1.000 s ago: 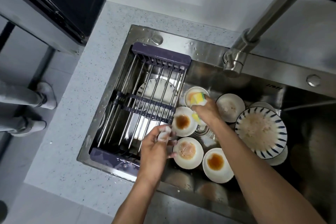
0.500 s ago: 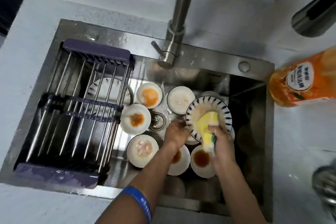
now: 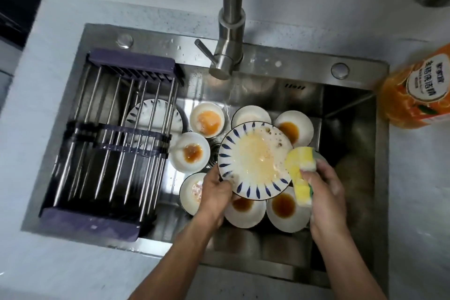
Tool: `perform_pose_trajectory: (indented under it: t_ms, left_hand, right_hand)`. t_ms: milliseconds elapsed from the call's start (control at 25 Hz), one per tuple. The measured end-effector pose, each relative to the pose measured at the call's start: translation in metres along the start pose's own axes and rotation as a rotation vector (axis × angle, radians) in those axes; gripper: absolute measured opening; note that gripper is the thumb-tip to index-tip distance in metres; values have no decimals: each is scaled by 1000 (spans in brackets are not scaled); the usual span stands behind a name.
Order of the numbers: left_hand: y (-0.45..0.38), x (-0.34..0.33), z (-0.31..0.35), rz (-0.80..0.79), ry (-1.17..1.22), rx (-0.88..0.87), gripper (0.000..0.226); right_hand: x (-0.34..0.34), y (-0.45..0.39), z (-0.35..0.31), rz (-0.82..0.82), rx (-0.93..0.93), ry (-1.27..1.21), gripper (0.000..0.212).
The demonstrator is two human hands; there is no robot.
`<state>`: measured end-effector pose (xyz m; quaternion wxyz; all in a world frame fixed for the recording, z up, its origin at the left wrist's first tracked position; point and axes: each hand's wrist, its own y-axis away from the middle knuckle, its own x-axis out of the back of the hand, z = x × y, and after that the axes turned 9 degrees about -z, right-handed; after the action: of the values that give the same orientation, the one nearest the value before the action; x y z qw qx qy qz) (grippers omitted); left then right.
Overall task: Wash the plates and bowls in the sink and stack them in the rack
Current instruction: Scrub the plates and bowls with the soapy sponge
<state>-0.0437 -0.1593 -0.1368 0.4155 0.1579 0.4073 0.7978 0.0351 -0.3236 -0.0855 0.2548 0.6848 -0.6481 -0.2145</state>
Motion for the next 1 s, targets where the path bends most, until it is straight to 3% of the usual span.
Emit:
perform_pose_trajectory:
  t_ms: [240,480,560,680,840,920,1000]
  left_hand:
    - [37,51,-1,170,104,97,36]
    - [38,60,-1,260,48,91,32]
    - [35,61,2,266,54,51,32]
    - [37,57,17,260,89,-35,23]
    - [38,50,29,184,102,-138,26]
    - [34,55,34,202,146,-157,30]
    - [32,59,37,187,118,-156,27]
  right_hand:
    - [-48,15,7,-122,78,142,25]
    - [-92,15,49,-277,206,551,29]
    - [-109,2,57,-387,309,769,23]
    - [-120,15,62,-417,364,991,26]
    - [-123,14,44,-571,501,1019,57]
    - [-117,16,40,-524,535,1141,55]
    - [-120,32,41,-555,486,1107,48]
